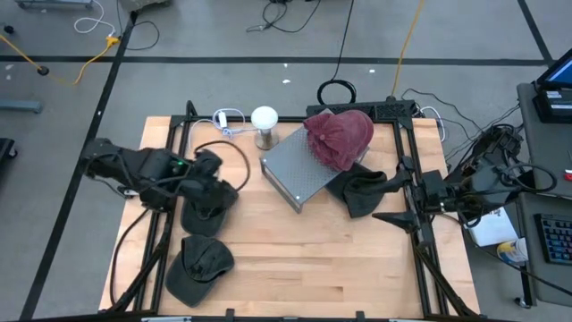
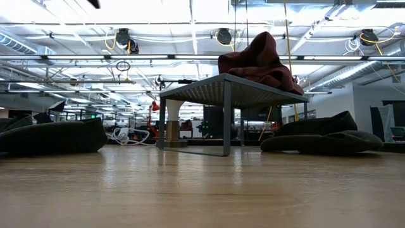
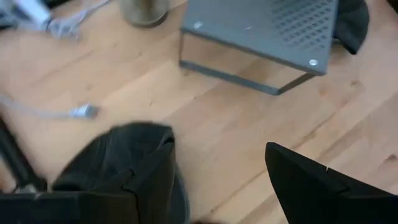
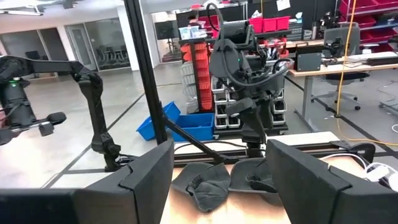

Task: Pick & Place hat
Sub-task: Put the top left black cap on the shelf

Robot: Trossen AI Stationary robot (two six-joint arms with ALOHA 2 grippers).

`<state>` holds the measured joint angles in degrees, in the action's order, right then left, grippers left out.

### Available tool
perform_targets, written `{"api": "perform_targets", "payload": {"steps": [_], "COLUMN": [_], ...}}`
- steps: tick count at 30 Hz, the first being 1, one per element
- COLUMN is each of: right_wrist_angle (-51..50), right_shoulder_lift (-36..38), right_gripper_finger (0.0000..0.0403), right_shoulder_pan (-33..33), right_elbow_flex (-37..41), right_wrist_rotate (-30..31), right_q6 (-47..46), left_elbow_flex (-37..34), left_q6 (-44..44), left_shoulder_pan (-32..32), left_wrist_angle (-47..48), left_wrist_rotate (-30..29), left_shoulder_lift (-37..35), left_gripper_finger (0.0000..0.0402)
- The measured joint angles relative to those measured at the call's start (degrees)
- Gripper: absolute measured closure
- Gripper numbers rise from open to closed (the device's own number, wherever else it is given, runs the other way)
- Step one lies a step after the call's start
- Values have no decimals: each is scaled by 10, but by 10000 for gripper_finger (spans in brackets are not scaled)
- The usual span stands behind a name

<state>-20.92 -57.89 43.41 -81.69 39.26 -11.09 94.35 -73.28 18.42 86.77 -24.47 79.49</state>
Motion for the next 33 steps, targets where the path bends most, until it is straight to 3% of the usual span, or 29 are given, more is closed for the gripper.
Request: {"api": "perform_targets", "payload": {"steps": [13, 19, 25, 33], "right_wrist_angle": [0, 0, -5, -4], "right_shoulder_lift": [-4, -4, -4, -4], "right_gripper_finger": [156, 156, 156, 156], "right_shoulder_pan": [-22, -22, -22, -22], "right_elbow_flex": [0, 0, 0, 0], "right_wrist_rotate": [-3, -3, -3, -3], "right_q6": [9, 26, 26, 26], "left_elbow_flex": [-118, -204, -303, -383], "left_q6": [-178, -228, -252, -261], "left_shoulder_pan": [76, 96, 102, 103], "left_wrist_angle": [22, -55, -191, -272], "left_wrist_rotate": [49, 59, 71, 115], "left_shoulder_lift": [-10, -11, -2, 60], "left_gripper_finger": [149, 149, 149, 149]}}
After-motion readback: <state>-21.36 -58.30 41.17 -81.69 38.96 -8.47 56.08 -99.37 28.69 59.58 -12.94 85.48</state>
